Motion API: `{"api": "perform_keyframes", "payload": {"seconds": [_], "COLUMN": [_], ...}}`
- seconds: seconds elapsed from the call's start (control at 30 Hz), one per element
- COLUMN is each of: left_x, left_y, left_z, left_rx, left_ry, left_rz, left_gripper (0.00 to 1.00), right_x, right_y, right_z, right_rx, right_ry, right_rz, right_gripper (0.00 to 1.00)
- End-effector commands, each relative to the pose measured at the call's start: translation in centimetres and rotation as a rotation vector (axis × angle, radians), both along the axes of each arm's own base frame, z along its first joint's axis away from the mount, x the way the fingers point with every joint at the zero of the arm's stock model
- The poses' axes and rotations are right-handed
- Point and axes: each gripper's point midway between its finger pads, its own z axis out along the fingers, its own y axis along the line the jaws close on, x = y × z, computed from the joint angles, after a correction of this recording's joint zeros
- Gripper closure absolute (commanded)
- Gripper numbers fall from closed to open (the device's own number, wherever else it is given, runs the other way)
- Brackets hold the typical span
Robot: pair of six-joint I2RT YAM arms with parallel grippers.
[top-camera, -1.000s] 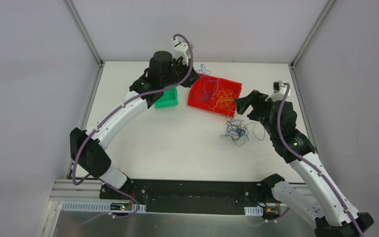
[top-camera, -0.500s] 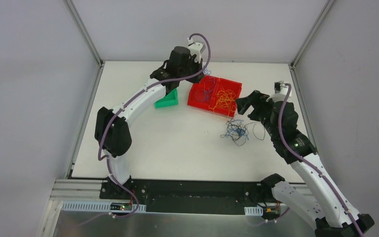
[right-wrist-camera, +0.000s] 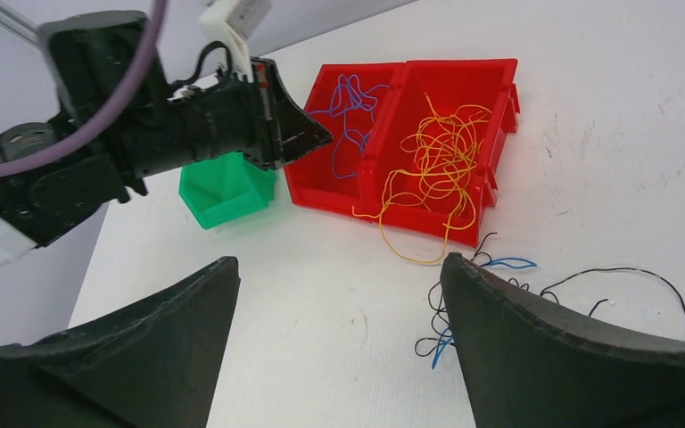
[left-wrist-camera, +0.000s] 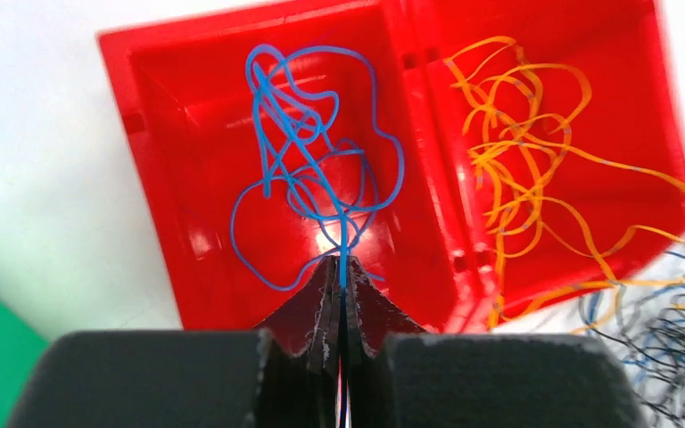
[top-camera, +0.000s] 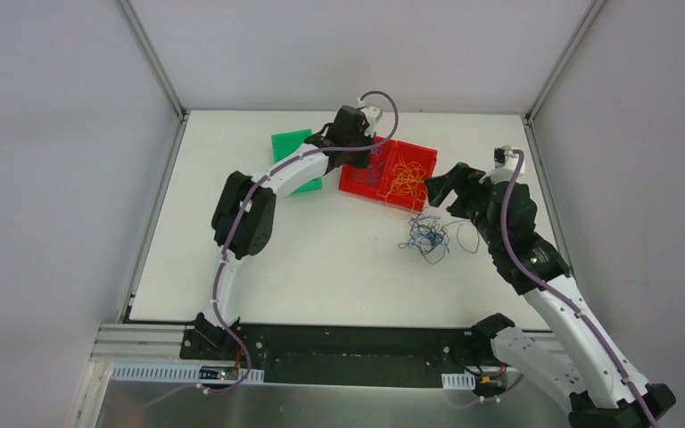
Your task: Untangle the cables
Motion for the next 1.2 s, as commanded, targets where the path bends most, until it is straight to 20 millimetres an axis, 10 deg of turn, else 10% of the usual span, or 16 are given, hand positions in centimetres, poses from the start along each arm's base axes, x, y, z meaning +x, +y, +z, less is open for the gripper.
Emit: {"api": "perform_keyframes", "payload": {"seconds": [0.0, 0.2, 0.33, 0.47, 0.67, 0.9, 1.17], "left_x": [1.5, 1.6, 2.0, 1.2, -0.7, -5.6, -15.4], "left_y": [-0.3, -0.1, 0.3, 0.1, 0.0, -0.6, -2.0], "left_z": [-1.9, -4.9, -4.4, -0.9, 5.8, 10.5, 10.2], "left_rx": [-0.011, 0.002, 0.0, -0.042, -0.14, -0.204, -0.166], "left_ry": [0.038, 0.129, 0.129, 0.098, 0.051, 0.033, 0.008], "left_rz": [0.015, 0.05, 0.073, 0.031, 0.01, -0.051, -0.108], "left_gripper": [1.0, 0.98, 0.76, 0.46, 0.38, 0.28, 0.17], "right_x": [0.3, 0.5, 0.6, 0.8, 1.9, 1.6, 1.5], "right_y": [0.0, 0.3, 0.3, -0.3, -2.8, -4.8, -4.0], "right_z": [0.7, 0.4, 0.2, -0.6, -4.6, -9.8, -15.1], "right_rx": [0.018, 0.02, 0.017, 0.001, -0.049, -0.046, -0.054], "right_ry": [-0.027, -0.017, -0.008, 0.019, 0.153, 0.235, 0.391], "right_rz": [-0.011, -0.002, -0.003, -0.045, -0.235, -0.38, -0.366], "right_gripper": [0.13, 0.13, 0.13, 0.12, 0.1, 0.22, 0.24]}}
